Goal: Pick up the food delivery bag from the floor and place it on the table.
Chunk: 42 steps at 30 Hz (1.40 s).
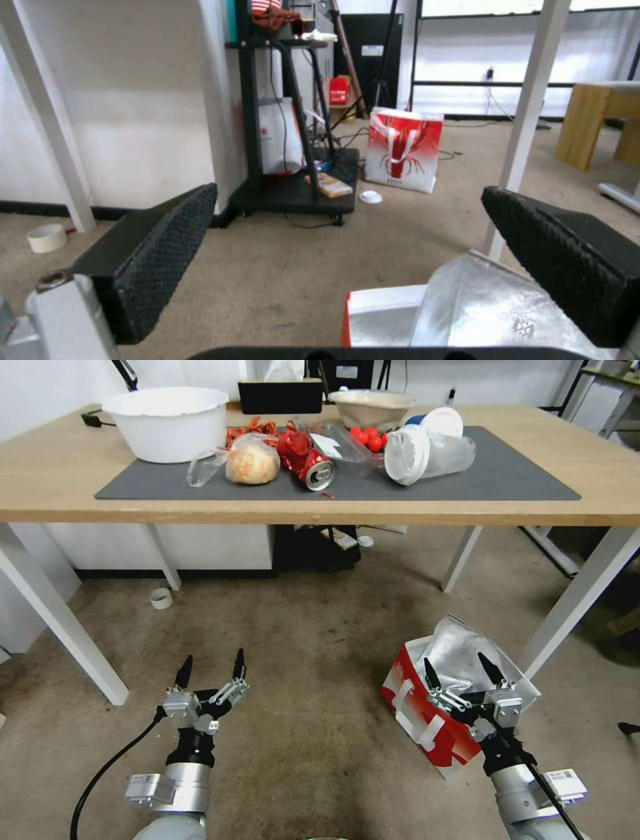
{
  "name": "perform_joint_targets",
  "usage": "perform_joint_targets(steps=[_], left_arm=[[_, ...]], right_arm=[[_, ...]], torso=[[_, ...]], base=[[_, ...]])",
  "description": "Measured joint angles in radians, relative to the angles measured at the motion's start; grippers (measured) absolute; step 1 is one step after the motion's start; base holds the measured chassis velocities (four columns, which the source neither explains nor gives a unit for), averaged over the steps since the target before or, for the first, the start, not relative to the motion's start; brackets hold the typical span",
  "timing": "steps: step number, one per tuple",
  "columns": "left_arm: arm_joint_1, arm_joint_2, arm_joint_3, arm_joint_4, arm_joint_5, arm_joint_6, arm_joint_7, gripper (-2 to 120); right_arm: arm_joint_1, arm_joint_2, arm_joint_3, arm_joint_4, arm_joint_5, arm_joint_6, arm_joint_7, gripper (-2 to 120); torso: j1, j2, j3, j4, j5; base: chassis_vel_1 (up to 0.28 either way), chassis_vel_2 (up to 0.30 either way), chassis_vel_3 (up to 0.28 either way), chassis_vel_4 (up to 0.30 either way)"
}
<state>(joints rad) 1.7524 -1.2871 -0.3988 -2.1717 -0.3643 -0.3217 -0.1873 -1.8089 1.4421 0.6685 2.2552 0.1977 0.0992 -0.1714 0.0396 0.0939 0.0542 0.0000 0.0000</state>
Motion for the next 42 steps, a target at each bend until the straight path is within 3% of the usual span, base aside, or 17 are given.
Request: perform_joint_targets(steps=[15, 42], left_arm=[[-0.001, -0.001, -0.001, 0.002, 0.003, -0.002, 0.003, 100], [-0.003, 0.001, -0.002, 0.006, 0.004, -0.001, 0.001, 100]], right_arm=[[0.005, -0.007, 0.003, -0.008, 0.005, 0.0, 0.001, 100], [0.007, -0.007, 0.002, -0.008, 0.004, 0.0, -0.001, 100]], torso=[[-0.003, -0.061, -0.054, 0.0, 0.0], [-0.007, -0.066, -0.054, 0.0, 0.0]], base=[[0.0, 0.0, 0.0, 0.0], [0.0, 0.0, 0.0, 0.0]])
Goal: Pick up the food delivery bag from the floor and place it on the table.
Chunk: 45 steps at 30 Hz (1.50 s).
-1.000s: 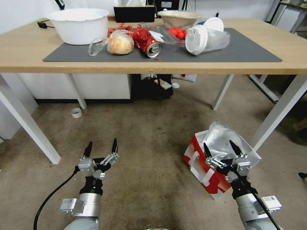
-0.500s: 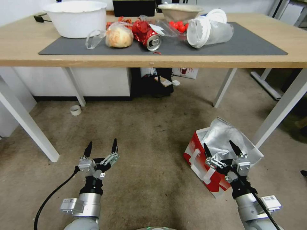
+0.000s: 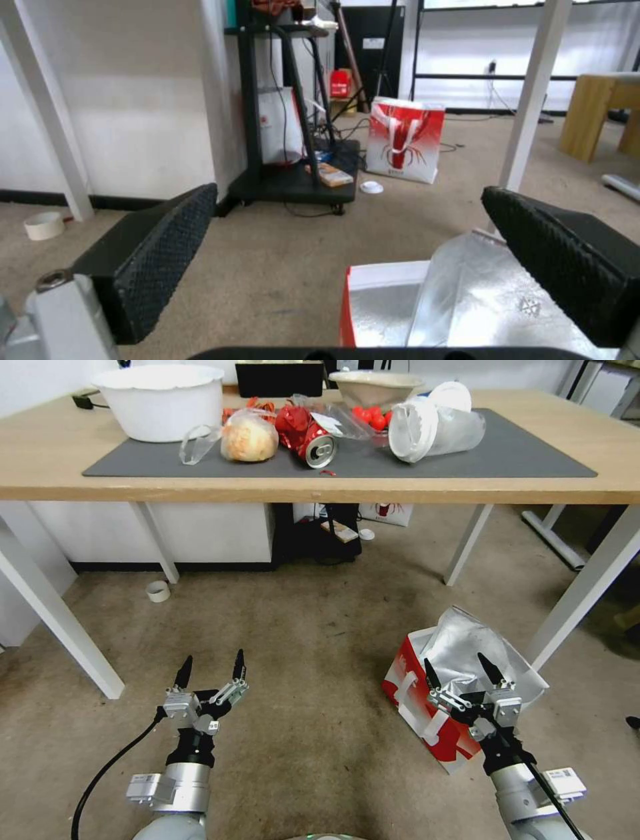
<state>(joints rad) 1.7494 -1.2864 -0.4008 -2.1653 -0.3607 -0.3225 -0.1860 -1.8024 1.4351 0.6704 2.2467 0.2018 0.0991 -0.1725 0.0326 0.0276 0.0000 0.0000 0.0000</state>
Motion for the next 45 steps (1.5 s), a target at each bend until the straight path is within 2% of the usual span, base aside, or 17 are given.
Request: perform_joint_targets(steps=[19, 28, 30, 31, 32, 36, 37, 38, 40, 41, 43, 45], left_arm=[[-0.009, -0.004, -0.002, 0.013, 0.01, -0.019, 0.02, 100], [0.0, 0.002, 0.001, -0.002, 0.012, -0.015, 0.019, 100], [-0.001, 0.001, 0.005, -0.005, 0.013, -0.015, 0.019, 100], [-0.001, 0.001, 0.006, -0.007, 0.013, -0.015, 0.019, 100], [-0.001, 0.001, 0.006, -0.007, 0.013, -0.015, 0.019, 100], [-0.001, 0.006, 0.007, -0.007, 0.014, -0.014, 0.016, 100], [-0.001, 0.006, 0.007, -0.007, 0.014, -0.014, 0.016, 100], [-0.001, 0.007, 0.005, -0.007, 0.014, -0.014, 0.014, 100], [-0.001, 0.007, 0.003, -0.007, 0.014, -0.01, 0.011, 100], [-0.001, 0.007, 0.003, -0.007, 0.014, -0.01, 0.011, 100], [-0.001, 0.005, 0.001, -0.008, 0.015, -0.007, 0.011, 100], [-0.005, 0.006, 0.002, -0.009, 0.016, 0.004, 0.009, 100]], right_arm=[[0.012, -0.023, 0.002, -0.004, 0.01, -0.013, 0.002, 100], [0.02, -0.091, 0.029, 0.017, 0.02, -0.077, 0.022, 100], [0.038, -0.149, 0.053, 0.017, 0.033, -0.118, 0.049, 100], [0.061, -0.202, 0.08, 0.008, 0.052, -0.162, 0.077, 100], [0.061, -0.202, 0.08, 0.008, 0.052, -0.162, 0.077, 100], [0.174, -0.388, 0.15, -0.058, 0.139, -0.3, 0.153, 100], [0.174, -0.388, 0.15, -0.058, 0.139, -0.3, 0.153, 100], [0.229, -0.469, 0.152, -0.092, 0.183, -0.349, 0.167, 100], [0.314, -0.577, 0.127, -0.151, 0.253, -0.425, 0.173, 100], [0.314, -0.577, 0.127, -0.151, 0.253, -0.425, 0.173, 100], [0.411, -0.673, 0.067, -0.233, 0.296, -0.488, 0.167, 100], [0.481, -0.726, 0.025, -0.299, 0.296, -0.524, 0.146, 100]], torso=[[0.001, 0.003, 0.0, 0.0, 0.0001], [0.001, 0.004, 0.0, -0.0001, 0.0], [0.001, 0.004, 0.0, -0.0002, 0.0002], [0.001, 0.005, 0.0, 0.0, -0.0001], [0.001, 0.005, 0.0, 0.0, -0.0001], [0.001, 0.005, 0.0, -0.0001, 0.0005], [0.001, 0.005, 0.0, -0.0001, 0.0005], [0.001, 0.005, 0.0, 0.0002, 0.0004], [0.001, 0.005, 0.0, 0.0001, -0.0001], [0.001, 0.005, 0.0, 0.0001, -0.0001], [0.001, 0.005, 0.0, 0.0005, 0.0004], [0.001, 0.005, 0.0, 0.0007, 0.0002]], base=[[0.0, 0.0, 0.0, 0.0], [0.0, 0.0, 0.0, 0.0], [0.0, 0.0, 0.0, 0.0], [0.0, 0.0, 0.0, 0.0], [0.0, 0.0, 0.0, 0.0], [0.0, 0.0, 0.0, 0.0], [0.0, 0.0, 0.0, 0.0], [0.0, 0.0, 0.0, 0.0], [0.0, 0.0, 0.0, 0.0], [0.0, 0.0, 0.0, 0.0], [0.0, 0.0, 0.0, 0.0], [0.0, 0.0, 0.0, 0.0]])
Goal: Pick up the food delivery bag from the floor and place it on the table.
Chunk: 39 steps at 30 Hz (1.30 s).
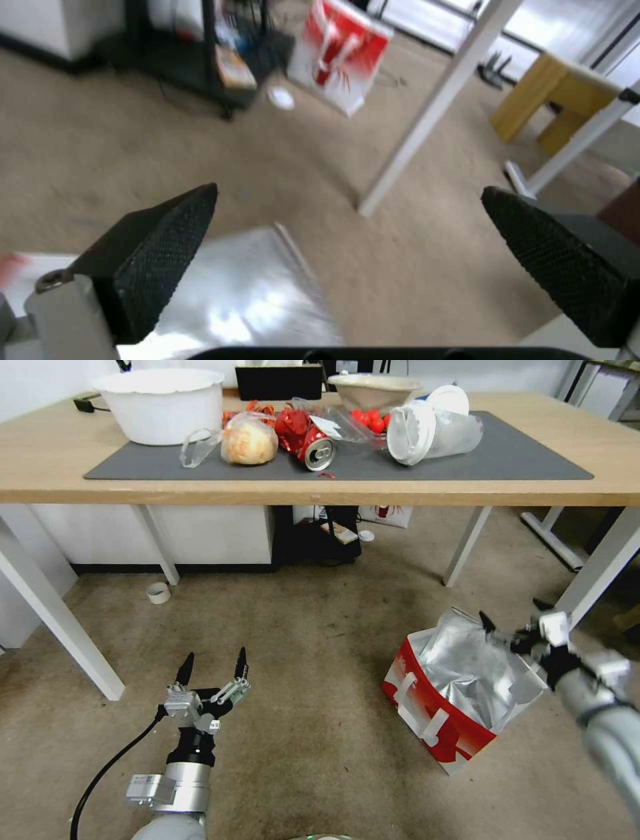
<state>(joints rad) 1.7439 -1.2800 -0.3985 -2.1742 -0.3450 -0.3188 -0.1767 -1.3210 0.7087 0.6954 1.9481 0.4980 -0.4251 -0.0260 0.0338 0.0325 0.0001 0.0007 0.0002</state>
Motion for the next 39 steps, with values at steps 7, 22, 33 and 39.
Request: perform_joint_targets(steps=[7, 22, 33, 39], left_arm=[[-0.037, 0.02, 0.022, 0.024, -0.009, 0.03, -0.01, 100], [-0.049, 0.012, 0.022, 0.038, -0.011, 0.047, -0.021, 100], [-0.051, 0.01, 0.022, 0.045, -0.011, 0.048, -0.021, 100], [-0.051, 0.008, 0.023, 0.045, -0.012, 0.048, -0.023, 100]], right_arm=[[0.125, -0.077, -0.115, -0.167, -0.046, -0.075, -0.034, 100], [0.373, -0.054, -0.424, -0.349, -0.164, -0.206, -0.088, 100], [0.398, -0.038, -0.469, -0.412, -0.206, -0.219, -0.108, 100], [0.416, -0.024, -0.487, -0.429, -0.211, -0.264, -0.102, 100]], torso=[[0.0, 0.0, 0.0, -0.0016, 0.0], [0.0, 0.001, 0.0, -0.0009, -0.0003], [0.0, 0.001, 0.0, -0.0008, -0.0002], [0.0, 0.001, 0.0, -0.0007, -0.0003]], base=[[0.0, 0.0, 0.0, 0.0], [0.0, 0.0, 0.0, 0.0], [0.0, 0.0, 0.0, 0.0], [0.0, 0.0, 0.0, 0.0]])
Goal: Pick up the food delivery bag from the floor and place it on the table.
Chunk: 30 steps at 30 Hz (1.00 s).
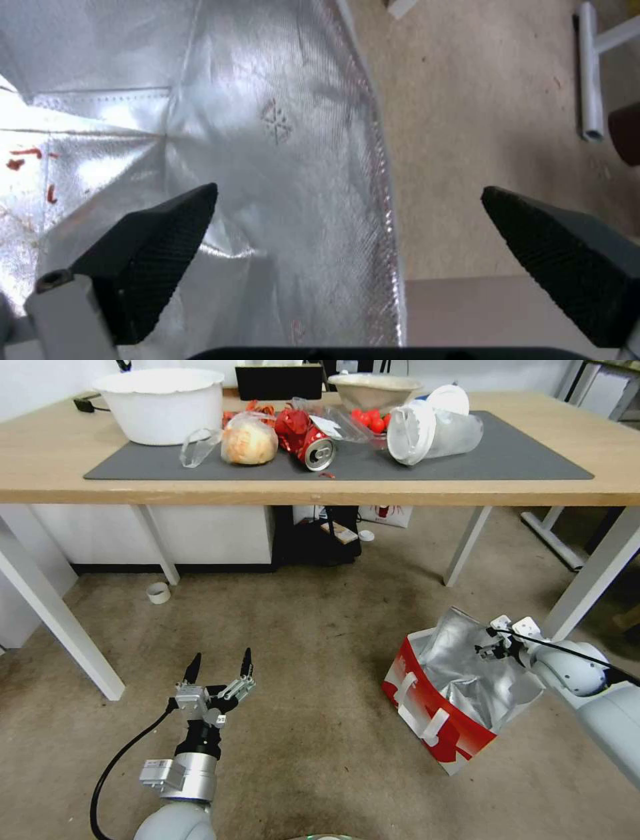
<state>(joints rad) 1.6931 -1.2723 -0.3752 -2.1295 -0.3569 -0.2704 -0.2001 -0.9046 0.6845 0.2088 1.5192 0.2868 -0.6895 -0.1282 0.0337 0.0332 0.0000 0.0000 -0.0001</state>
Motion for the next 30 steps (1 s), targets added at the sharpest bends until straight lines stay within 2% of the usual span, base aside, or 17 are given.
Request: perform_joint_targets(steps=[11, 14, 15, 18, 19, 22, 23, 26, 27, 30], left_arm=[[0.003, 0.007, 0.001, -0.009, -0.011, 0.008, -0.012, 100], [0.006, 0.006, 0.001, -0.009, -0.012, 0.008, -0.013, 100], [0.006, 0.006, 0.001, -0.009, -0.012, 0.008, -0.013, 100], [0.008, 0.003, 0.002, -0.009, -0.009, 0.008, -0.013, 100], [0.008, 0.003, 0.002, -0.009, -0.009, 0.008, -0.013, 100], [0.01, 0.002, 0.002, -0.013, -0.007, 0.008, -0.013, 100], [0.01, 0.002, 0.002, -0.013, -0.007, 0.008, -0.013, 100], [0.012, 0.003, 0.001, -0.016, -0.006, 0.008, -0.013, 100], [0.012, 0.003, 0.001, -0.016, -0.006, 0.008, -0.013, 100], [0.014, 0.003, -0.001, -0.019, -0.006, 0.007, -0.013, 100]], right_arm=[[0.011, 0.01, -0.016, -0.006, -0.002, -0.041, 0.004, 99], [0.002, 0.01, -0.015, -0.006, -0.006, -0.043, 0.003, 89], [0.002, 0.01, -0.015, -0.006, -0.006, -0.043, 0.003, 89], [-0.002, 0.007, -0.012, -0.003, -0.007, -0.044, 0.0, 75], [-0.002, 0.007, -0.012, -0.003, -0.007, -0.044, 0.0, 75], [-0.006, 0.003, -0.009, 0.001, -0.008, -0.044, -0.003, 60], [-0.006, 0.003, -0.009, 0.001, -0.008, -0.044, -0.003, 60], [-0.007, 0.002, -0.009, 0.001, -0.008, -0.044, -0.006, 45], [-0.007, 0.002, -0.009, 0.001, -0.008, -0.044, -0.006, 45], [-0.011, 0.002, -0.009, 0.002, -0.008, -0.044, -0.005, 32]], torso=[[0.0, 0.0, 0.0, 0.0001, 0.0], [0.0, 0.0, 0.0, -0.0001, 0.0], [0.0, 0.0, 0.0, -0.0001, 0.0], [0.0, 0.0, 0.0, 0.0, 0.0], [0.0, 0.0, 0.0, 0.0, 0.0], [0.0, 0.0, 0.0, -0.0001, 0.0], [0.0, 0.0, 0.0, -0.0001, 0.0], [0.0, 0.0, 0.0, 0.0, 0.0], [0.0, 0.0, 0.0, 0.0, 0.0], [0.0, 0.0, 0.0, -0.0001, 0.0001]], base=[[0.0, 0.0, 0.0, 0.0], [0.0, 0.0, 0.0, 0.0], [0.0, 0.0, 0.0, 0.0], [0.0, 0.0, 0.0, 0.0], [0.0, 0.0, 0.0, 0.0], [0.0, 0.0, 0.0, 0.0], [0.0, 0.0, 0.0, 0.0], [0.0, 0.0, 0.0, 0.0], [0.0, 0.0, 0.0, 0.0], [0.0, 0.0, 0.0, 0.0]])
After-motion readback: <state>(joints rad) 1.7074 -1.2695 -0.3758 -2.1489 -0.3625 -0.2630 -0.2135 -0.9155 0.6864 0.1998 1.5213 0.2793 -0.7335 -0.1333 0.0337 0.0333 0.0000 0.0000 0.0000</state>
